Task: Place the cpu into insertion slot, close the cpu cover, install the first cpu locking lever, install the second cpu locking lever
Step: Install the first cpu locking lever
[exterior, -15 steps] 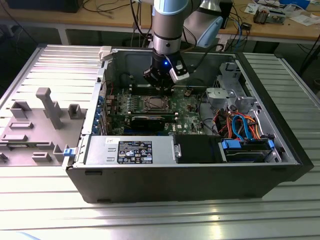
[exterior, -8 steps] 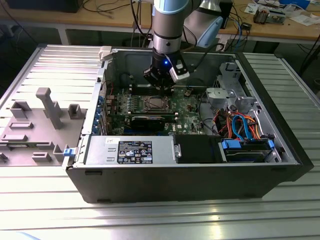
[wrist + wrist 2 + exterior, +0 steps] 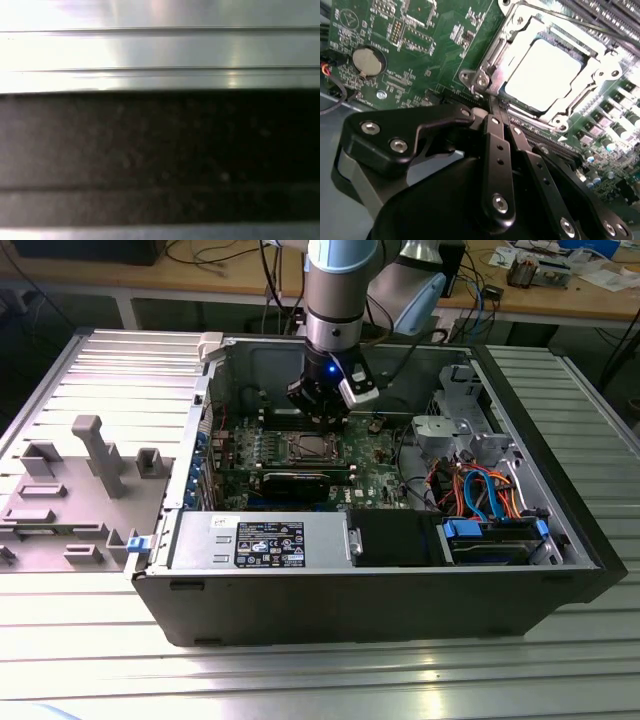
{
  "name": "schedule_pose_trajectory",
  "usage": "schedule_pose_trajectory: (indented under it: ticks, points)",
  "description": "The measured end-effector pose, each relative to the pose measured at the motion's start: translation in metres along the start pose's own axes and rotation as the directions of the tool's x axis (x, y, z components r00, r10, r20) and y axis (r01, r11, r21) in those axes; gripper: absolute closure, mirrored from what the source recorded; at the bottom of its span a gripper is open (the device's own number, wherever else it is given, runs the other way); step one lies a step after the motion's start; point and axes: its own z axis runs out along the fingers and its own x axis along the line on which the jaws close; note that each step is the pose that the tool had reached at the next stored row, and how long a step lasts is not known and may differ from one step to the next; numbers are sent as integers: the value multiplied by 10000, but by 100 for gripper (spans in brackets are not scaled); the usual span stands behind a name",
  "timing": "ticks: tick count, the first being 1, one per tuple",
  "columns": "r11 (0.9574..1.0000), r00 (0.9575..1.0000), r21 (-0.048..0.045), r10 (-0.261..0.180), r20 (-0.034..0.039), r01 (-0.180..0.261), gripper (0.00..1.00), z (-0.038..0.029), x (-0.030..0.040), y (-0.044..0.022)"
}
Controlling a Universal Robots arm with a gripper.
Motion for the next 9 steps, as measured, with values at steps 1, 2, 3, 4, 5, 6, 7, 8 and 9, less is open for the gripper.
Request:
schedule_pose_trajectory:
  ticks: [1, 2, 3, 4, 5, 6, 7, 8, 9]
  points:
    - [10000, 10000, -8, 0, -1, 0, 89, -1, 0, 0]
    - [10000, 10000, -35, -2, -1, 2, 89, -1, 0, -1]
    - [10000, 10000, -75, -1, 0, 1, 89, 1, 0, 0]
    - [10000, 10000, -91, 1, -1, -1, 89, 1, 0, 1]
    - [10000, 10000, -98, 3, 0, -3, 89, 0, 0, 0]
    - [9999, 10000, -109, 1, 0, -1, 89, -1, 0, 0]
    - [9999, 10000, -115, 1, 0, -1, 89, -4, 0, 0]
    - [9999, 10000, -118, 1, 0, -1, 89, -10, 0, 1]
    - [9999, 10000, -117, 1, -1, -1, 89, -23, 0, 1]
